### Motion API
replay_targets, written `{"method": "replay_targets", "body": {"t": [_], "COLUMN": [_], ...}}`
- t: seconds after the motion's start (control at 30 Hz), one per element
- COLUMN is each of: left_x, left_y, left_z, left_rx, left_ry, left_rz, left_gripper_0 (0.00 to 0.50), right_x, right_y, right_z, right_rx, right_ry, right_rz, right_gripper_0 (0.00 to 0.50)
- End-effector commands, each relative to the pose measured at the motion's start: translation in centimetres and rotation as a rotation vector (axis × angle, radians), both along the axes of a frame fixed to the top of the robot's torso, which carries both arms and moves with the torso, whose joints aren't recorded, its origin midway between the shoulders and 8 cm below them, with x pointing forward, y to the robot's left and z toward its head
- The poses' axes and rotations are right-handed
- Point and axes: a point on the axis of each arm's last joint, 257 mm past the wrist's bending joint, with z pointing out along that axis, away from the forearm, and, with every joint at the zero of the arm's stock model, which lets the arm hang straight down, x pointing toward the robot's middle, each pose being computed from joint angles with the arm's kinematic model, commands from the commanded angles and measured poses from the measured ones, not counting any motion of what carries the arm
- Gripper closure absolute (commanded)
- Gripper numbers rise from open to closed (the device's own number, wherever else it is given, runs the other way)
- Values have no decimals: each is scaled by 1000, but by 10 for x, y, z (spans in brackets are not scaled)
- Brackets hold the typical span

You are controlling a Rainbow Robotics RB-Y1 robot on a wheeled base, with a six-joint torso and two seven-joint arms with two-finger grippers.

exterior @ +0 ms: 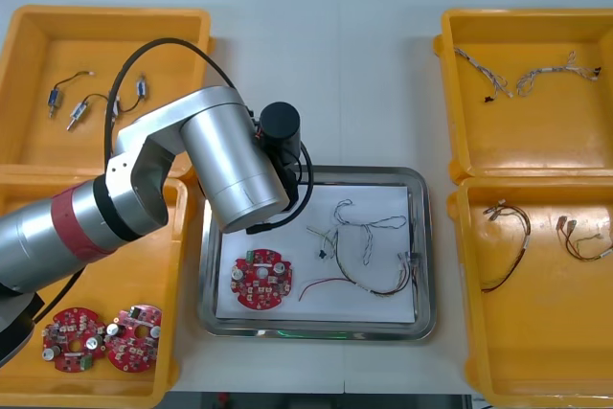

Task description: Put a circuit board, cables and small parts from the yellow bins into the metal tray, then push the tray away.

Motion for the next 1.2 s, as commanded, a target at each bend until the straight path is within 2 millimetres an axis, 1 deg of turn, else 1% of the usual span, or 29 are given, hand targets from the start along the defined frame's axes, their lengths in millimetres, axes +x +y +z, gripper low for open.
{"method": "replay_targets", "body": {"t": [0.03,0.1,0.13,0.2,0.23,0.3,0.37,0.43,0.47,0.57,0.6,0.63,0.73,0.83,0.93,1.1,1.13,1.2], "left_x": [-4,-7,-8,-10,-11,-12,-13,-13,-12,-11,-10,-10,-7,-6,-6,-9,-10,-11], "left_y": [1,8,9,18,20,33,39,49,57,71,82,85,98,109,122,141,142,152], "left_z": [28,41,43,55,58,70,76,85,92,101,108,110,122,130,140,150,151,155], "left_rx": [-80,-87,-89,-85,-82,-71,-70,-67,-61,-51,-44,-40,-47,-59,-64,-86,-89,-93], "left_ry": [-9,-3,1,7,8,20,29,39,40,42,48,49,45,46,43,51,54,44], "left_rz": [64,71,73,67,63,54,50,45,45,51,56,55,42,49,56,62,62,49], "left_gripper_0": [0,0,0,0,0,0,0,0,0,0,0,0,0,0,0,0,0,0], "right_x": [-4,-5,-5,-7,-7,-10,-12,-16,-19,-23,-26,-27,-32,-39,-47,-58,-59,-64], "right_y": [-2,3,4,11,13,23,29,41,51,63,74,77,99,115,134,169,172,187], "right_z": [5,5,5,5,4,4,4,2,2,1,1,1,2,-1,-7,-17,-19,-24], "right_rx": [-3,-20,-25,-54,-58,-88,-105,-117,-121,-123,-125,-125,-138,-160,-203,-268,-274,-299], "right_ry": [-13,-10,-7,-1,-1,3,7,22,31,38,40,42,41,50,74,106,110,122], "right_rz": [7,30,38,71,77,121,152,201,238,289,334,347,432,502,596,763,778,849], "right_gripper_0": [0,0,0,0,0,0,0,0,0,0,0,0,0,0,0,0,0,0]}}
